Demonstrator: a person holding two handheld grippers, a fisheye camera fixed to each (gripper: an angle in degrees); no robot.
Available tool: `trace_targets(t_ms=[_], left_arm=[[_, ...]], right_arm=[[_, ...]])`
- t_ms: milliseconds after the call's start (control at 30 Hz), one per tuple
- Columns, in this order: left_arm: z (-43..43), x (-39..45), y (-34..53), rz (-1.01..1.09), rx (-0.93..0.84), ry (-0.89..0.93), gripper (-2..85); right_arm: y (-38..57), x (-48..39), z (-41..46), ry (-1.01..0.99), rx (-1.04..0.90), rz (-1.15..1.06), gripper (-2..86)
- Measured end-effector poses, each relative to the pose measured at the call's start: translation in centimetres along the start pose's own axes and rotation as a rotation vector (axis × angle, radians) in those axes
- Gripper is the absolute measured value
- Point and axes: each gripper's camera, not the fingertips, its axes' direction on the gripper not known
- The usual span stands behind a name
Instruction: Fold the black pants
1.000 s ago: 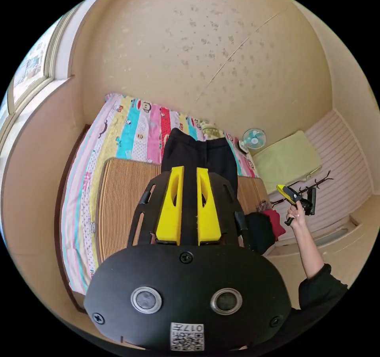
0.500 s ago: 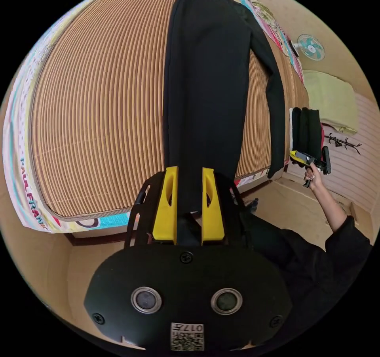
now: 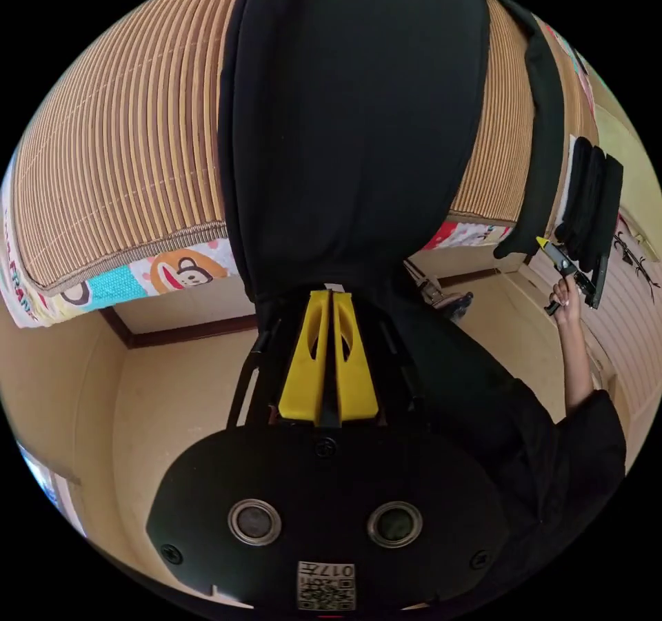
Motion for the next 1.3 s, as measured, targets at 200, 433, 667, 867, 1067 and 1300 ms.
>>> trace_targets(t_ms=[200, 433, 667, 867, 1067, 1300], left_arm=[[-10.3, 4.1, 2.2, 0.128, 0.314, 0.386, 7.0], [-18.9, 16.9, 0.5, 0.511, 0.360, 0.318, 13.2], [-15.3, 16.0, -1.1, 0.536, 0.196, 0.265, 4.0], [-16.8, 9.0, 1.6, 0.414, 0.331, 0.496, 2.4], [-18.5, 5.4, 3.6, 0.338, 0.404, 0.662, 2.1], [-20.4, -1.0, 5.5, 0.296, 0.491, 0.934, 1.8]], right_arm=[[6.7, -6.9, -12.1, -0.105, 0.306, -0.198, 2.9], [8.9, -16.6, -12.7, -0.236, 0.223, -0.535, 2.8], [4.2, -16.1, -10.9, -0.323, -0.152, -0.842, 4.3], [-12.5, -9.6, -13.1, -0.341, -0.188, -0.534, 13.8], [-35.2, -9.5, -12.6, -0.598, 0.143, -0.212, 16.0], [-46.2, -14.5, -8.9, -0.435, 0.358, -0.032, 8.5]])
